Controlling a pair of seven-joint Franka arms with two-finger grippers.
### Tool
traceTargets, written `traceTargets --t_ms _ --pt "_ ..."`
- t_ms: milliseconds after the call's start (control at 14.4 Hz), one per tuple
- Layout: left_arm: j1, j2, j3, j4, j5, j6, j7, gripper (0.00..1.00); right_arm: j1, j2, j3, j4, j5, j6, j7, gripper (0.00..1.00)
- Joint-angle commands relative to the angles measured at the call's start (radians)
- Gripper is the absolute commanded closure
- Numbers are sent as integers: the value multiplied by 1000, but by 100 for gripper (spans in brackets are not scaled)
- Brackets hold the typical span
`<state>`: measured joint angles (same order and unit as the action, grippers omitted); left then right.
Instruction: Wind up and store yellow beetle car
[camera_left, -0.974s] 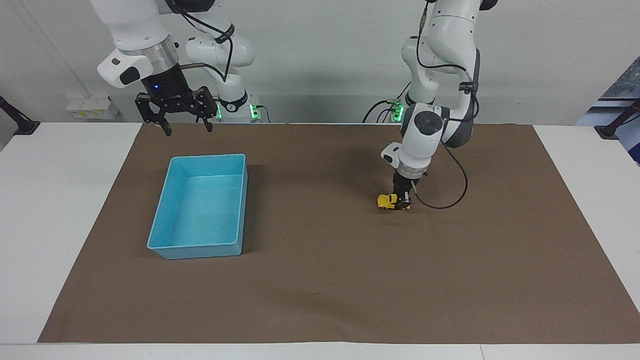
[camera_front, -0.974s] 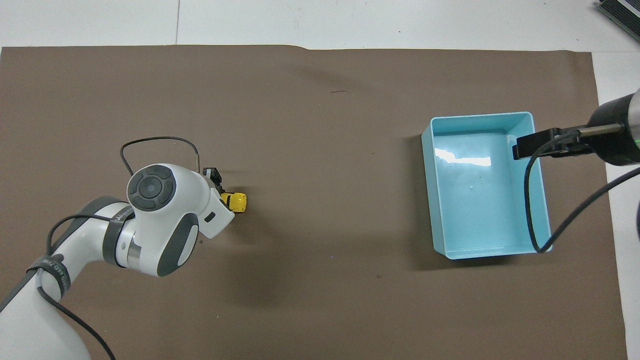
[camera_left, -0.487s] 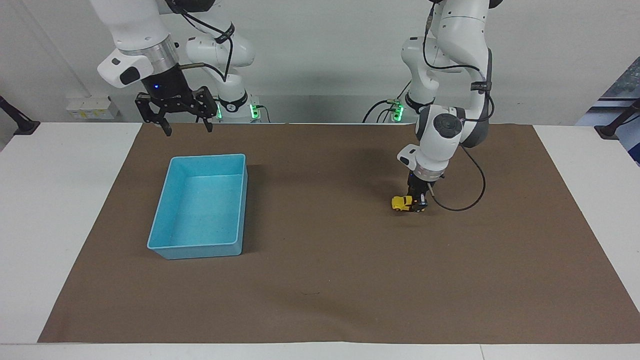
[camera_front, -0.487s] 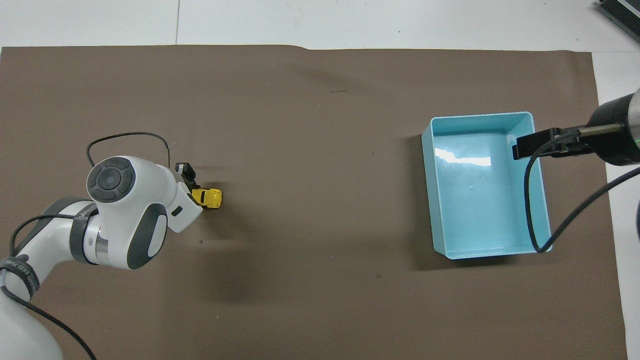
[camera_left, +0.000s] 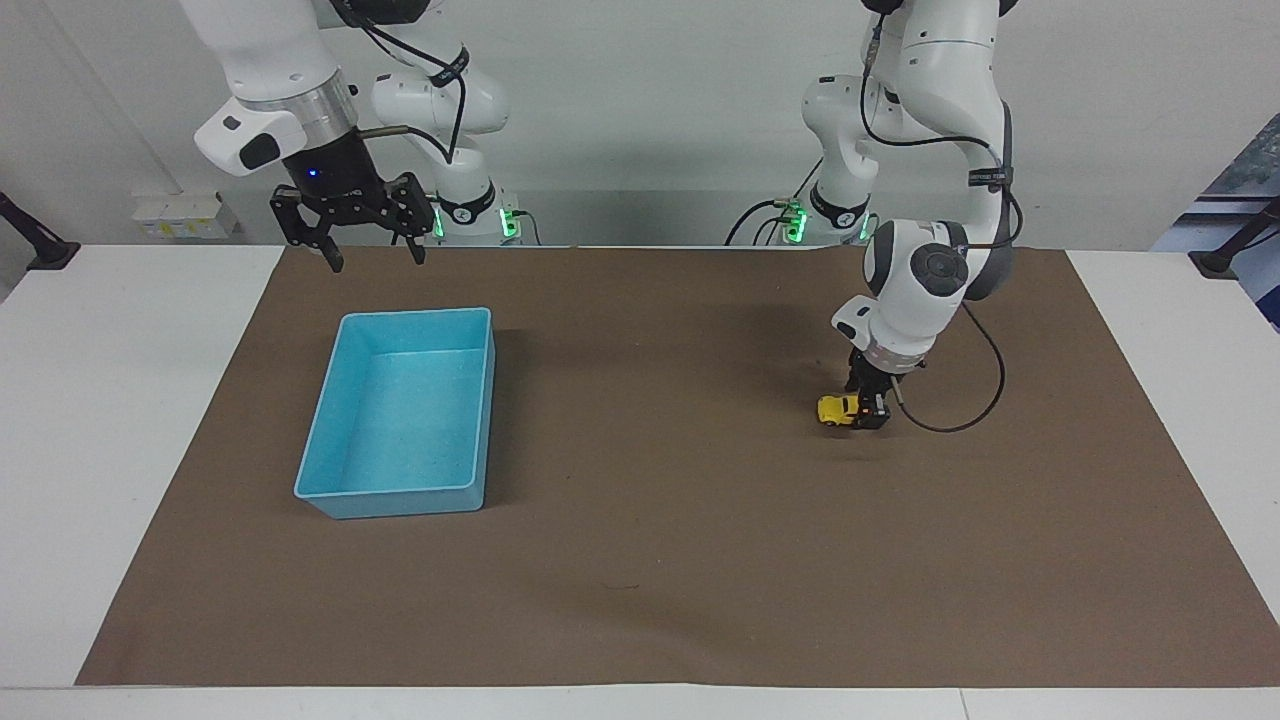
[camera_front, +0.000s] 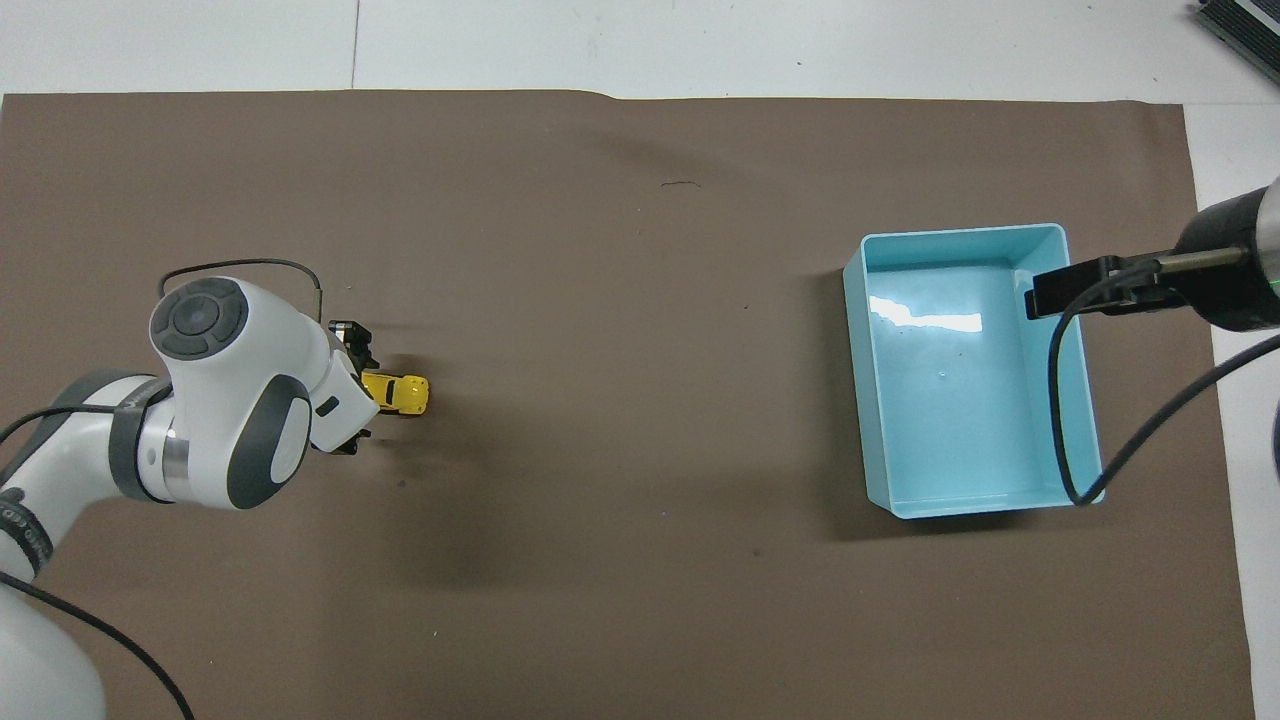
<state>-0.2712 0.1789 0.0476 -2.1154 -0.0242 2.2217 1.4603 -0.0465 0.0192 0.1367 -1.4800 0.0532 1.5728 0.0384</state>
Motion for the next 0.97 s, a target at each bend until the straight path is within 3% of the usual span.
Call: traceTargets --t_ms 0,487,904 --pt "21 -24 -3 106 17 -96 -53 0 -10 -15 1 -6 24 -8 12 0" --pt "87 -91 11 198 18 -106 -435 0 -10 -15 1 -6 24 -8 12 0" --pt "138 -96 21 282 21 -238 -828 0 -10 -15 0 -6 24 -8 12 0"
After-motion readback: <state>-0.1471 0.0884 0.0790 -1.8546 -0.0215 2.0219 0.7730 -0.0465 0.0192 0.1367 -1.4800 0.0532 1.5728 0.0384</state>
